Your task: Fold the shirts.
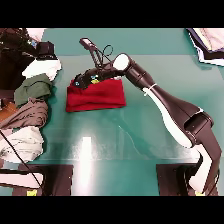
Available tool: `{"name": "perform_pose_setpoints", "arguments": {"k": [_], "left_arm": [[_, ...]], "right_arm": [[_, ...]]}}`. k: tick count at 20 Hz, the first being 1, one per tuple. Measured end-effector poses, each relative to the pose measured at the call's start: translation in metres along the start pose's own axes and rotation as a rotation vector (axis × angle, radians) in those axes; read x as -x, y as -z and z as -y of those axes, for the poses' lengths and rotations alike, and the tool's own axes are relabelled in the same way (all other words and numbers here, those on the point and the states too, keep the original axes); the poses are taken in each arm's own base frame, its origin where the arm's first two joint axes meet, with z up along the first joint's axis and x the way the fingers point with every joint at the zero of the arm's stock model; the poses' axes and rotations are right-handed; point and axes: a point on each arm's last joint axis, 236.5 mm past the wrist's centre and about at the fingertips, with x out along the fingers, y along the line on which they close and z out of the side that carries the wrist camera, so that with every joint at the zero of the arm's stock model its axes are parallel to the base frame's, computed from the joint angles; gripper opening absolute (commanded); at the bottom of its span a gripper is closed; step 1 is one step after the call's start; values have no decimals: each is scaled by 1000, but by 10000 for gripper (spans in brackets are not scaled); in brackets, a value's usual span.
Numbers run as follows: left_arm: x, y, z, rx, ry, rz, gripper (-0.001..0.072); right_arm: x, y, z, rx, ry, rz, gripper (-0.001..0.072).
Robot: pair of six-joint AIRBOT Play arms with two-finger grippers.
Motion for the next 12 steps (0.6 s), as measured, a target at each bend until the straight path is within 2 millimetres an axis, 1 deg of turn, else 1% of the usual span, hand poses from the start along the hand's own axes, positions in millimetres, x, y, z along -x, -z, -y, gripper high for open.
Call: {"name": "perform_pose_setpoints", "arguments": {"k": [1,2,3,4,5,6,7,8,10,12], "left_arm": [[0,2,-1,0,-1,-7,22],[1,3,-1,-4,0,-14,23],[1,4,0,-7,1,-17,23],[1,5,0,-10,2,-20,23],[1,6,0,-12,3,-24,23],[1,6,0,-13,3,-24,23],[1,6,0,-14,2,-25,23],[1,6,0,-15,3,-26,23],[1,7,0,-15,4,-28,23],[0,7,0,-15,5,-30,22]], "right_arm": [[7,3,7,-12,12,-8,486],[19,7,17,-27,27,-23,486],[32,14,30,-47,46,-43,486],[48,26,48,-78,73,-75,486],[64,36,67,-119,101,-92,518],[82,49,88,-174,130,-110,662],[99,64,110,-237,156,-127,699],[113,79,130,-299,179,-142,698],[138,107,163,-443,203,-149,692],[147,132,182,-575,183,-156,671]]}}
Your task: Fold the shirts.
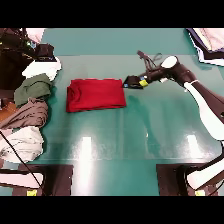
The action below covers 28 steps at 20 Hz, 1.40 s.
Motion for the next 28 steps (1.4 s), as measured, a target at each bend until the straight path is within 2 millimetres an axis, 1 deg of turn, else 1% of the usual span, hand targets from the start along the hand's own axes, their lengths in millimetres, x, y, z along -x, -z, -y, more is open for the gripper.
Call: {"name": "perform_pose_setpoints", "arguments": {"k": [2,4,6,7,8,10,12,13,14,16,17,19,20,21,22,23,24,25,26,28], "left_arm": [[-1,0,0,0,3,0,23],[-1,-1,1,0,6,2,23],[-1,-1,1,0,7,2,23],[-1,-1,1,0,7,3,23],[-1,-1,2,0,9,3,23],[-1,-1,2,0,9,3,23],[-1,-1,2,0,9,2,23],[-1,0,2,0,9,-1,23],[-1,0,2,0,10,-3,22],[-1,1,2,-2,11,-7,23],[-1,2,2,-4,11,-9,23],[-1,3,2,-5,12,-15,23],[-1,4,2,-5,13,-19,23],[-1,6,3,-6,14,-26,23],[-1,7,3,-6,15,-33,23],[-1,8,3,-7,15,-34,22],[-1,9,3,-7,16,-39,23],[-1,9,3,-7,16,-41,23],[-1,9,3,-7,16,-41,23],[-1,11,3,-7,17,-47,22]], "right_arm": [[-9,7,17,-97,-37,-16,671],[-25,13,20,-159,-79,-37,671],[-42,11,12,-186,-126,-51,670],[-52,9,6,-187,-148,-59,661],[-60,7,0,-178,-160,-63,636],[-77,0,-13,-150,-173,-62,500],[-91,-10,-23,-110,-170,-45,163],[-94,-16,-31,-94,-178,-32,53],[-95,-21,-39,-81,-190,-20,18],[-97,-30,-47,-55,-194,3,17],[-95,-36,-51,-42,-199,17,16],[-86,-46,-57,-22,-210,39,16],[-78,-49,-57,-13,-213,39,15],[-67,-54,-57,0,-210,50,15],[-51,-59,-56,19,-200,62,15],[-35,-63,-50,40,-172,70,15],[-16,-66,-41,61,-134,79,15],[7,-70,-31,80,-85,94,15],[34,-75,-21,94,-33,115,15],[89,-81,9,91,84,161,15]]}}
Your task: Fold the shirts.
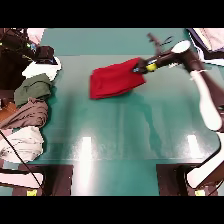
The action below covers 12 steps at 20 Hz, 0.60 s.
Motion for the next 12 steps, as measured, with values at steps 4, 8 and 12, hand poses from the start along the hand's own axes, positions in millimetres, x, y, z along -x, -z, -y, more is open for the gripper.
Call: {"name": "perform_pose_setpoints", "arguments": {"k": [4,8,12], "left_arm": [[0,2,2,1,8,-8,23],[0,1,7,3,32,-4,23],[0,0,15,9,62,0,23]], "right_arm": [[134,-14,78,-94,253,148,15],[281,15,158,-288,553,306,15],[381,77,211,-521,735,384,15]]}}
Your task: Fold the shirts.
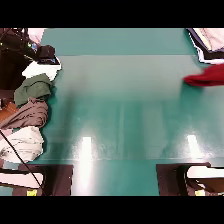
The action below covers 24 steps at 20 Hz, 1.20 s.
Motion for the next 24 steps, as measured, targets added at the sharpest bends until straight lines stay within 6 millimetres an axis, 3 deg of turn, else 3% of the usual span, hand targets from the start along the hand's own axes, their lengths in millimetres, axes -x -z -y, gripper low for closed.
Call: {"name": "perform_pose_setpoints", "arguments": {"k": [3,9,10,12,16,19,20,22,24], "left_arm": [[-2,0,7,-8,15,-2,23],[-6,1,23,-27,45,-9,23],[-6,1,24,-27,46,-9,23],[-6,1,25,-29,50,-10,23],[-6,1,27,-31,53,-10,23],[-6,1,27,-32,53,-9,23],[-6,0,27,-33,52,-5,23],[-6,-2,27,-33,52,3,23],[-6,-4,26,-32,51,11,23]], "right_arm": [[7,20,54,-121,74,-52,15],[-4,85,116,-263,189,-204,21],[-3,94,124,-278,212,-224,60],[2,110,138,-303,252,-265,561],[21,141,170,-366,339,-350,567],[33,150,175,-403,349,-361,435],[34,147,169,-407,330,-343,435],[34,132,148,-390,266,-281,435],[32,111,108,-345,163,-213,435]]}}
